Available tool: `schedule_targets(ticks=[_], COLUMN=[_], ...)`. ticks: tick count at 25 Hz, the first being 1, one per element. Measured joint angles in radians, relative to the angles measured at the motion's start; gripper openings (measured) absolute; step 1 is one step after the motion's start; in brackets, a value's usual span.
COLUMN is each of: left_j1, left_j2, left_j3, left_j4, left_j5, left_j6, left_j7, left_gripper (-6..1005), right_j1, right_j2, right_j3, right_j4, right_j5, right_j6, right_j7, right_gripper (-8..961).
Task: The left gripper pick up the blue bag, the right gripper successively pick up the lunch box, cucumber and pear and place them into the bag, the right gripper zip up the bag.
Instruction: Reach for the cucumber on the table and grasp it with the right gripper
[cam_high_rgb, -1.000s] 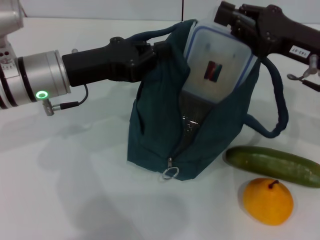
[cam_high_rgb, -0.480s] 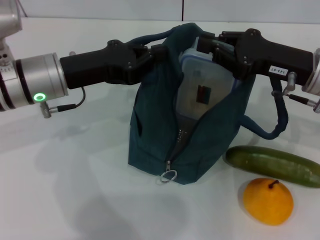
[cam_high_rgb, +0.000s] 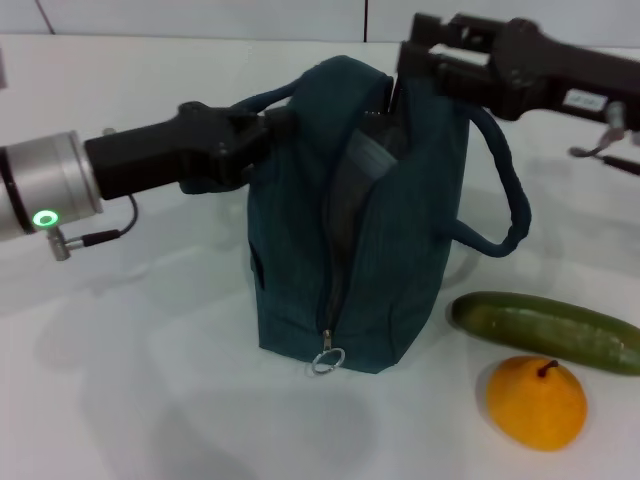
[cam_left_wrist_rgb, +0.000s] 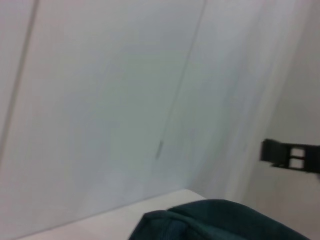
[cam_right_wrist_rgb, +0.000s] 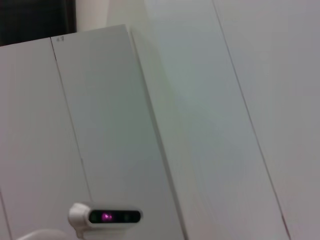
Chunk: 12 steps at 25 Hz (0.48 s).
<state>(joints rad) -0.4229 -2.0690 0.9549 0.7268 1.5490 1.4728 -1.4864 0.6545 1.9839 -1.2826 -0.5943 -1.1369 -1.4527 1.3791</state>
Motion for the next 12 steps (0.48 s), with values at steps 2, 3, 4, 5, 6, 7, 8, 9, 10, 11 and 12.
schedule_targets(ticks=[2, 3, 4, 5, 6, 7, 8, 9, 10, 11, 12], left_j1=[0.013, 0.023, 0.034, 0.034, 0.052, 0.054, 0.06, 0.063, 0.066, 0.068, 0.069], left_j2=[-0.002, -0.004, -0.004, -0.004, -0.003, -0.002, 0.0, 0.002, 0.004, 0.006, 0.009], left_j3=[-0.022, -0.03, -0.032, -0.032, -0.034, -0.034, -0.034, -0.034, -0.034, -0.035, -0.035], left_j4=[0.0, -0.001, -0.001, -0.001, 0.001, 0.002, 0.002, 0.002, 0.002, 0.002, 0.003], left_j5=[0.001, 0.001, 0.001, 0.001, -0.003, -0.004, -0.007, -0.01, -0.013, -0.016, -0.018], left_j6=[0.001, 0.003, 0.005, 0.005, 0.012, 0.015, 0.024, 0.034, 0.044, 0.054, 0.063], left_j7=[0.005, 0.01, 0.014, 0.014, 0.02, 0.02, 0.02, 0.02, 0.02, 0.02, 0.02], left_gripper=[34, 34, 34, 34, 34, 34, 34, 34, 34, 34, 34], right_j1=[-0.017, -0.024, -0.032, -0.041, -0.053, -0.062, -0.071, -0.076, -0.08, -0.081, -0.082], right_j2=[-0.019, -0.028, -0.037, -0.045, -0.054, -0.059, -0.062, -0.064, -0.064, -0.064, -0.063], right_j3=[0.003, 0.005, 0.005, 0.006, 0.007, 0.009, 0.017, 0.031, 0.049, 0.071, 0.092], right_j4=[-0.044, -0.066, -0.091, -0.114, -0.146, -0.165, -0.18, -0.189, -0.196, -0.202, -0.209], right_j5=[-0.012, -0.021, -0.032, -0.042, -0.059, -0.073, -0.087, -0.106, -0.124, -0.149, -0.172], right_j6=[-0.017, -0.024, -0.03, -0.032, -0.032, -0.031, -0.029, -0.028, -0.028, -0.029, -0.03], right_j7=[0.034, 0.049, 0.066, 0.082, 0.102, 0.113, 0.12, 0.125, 0.127, 0.128, 0.132], right_gripper=[319, 339, 359, 379, 437, 496, 554, 552, 550, 549, 547])
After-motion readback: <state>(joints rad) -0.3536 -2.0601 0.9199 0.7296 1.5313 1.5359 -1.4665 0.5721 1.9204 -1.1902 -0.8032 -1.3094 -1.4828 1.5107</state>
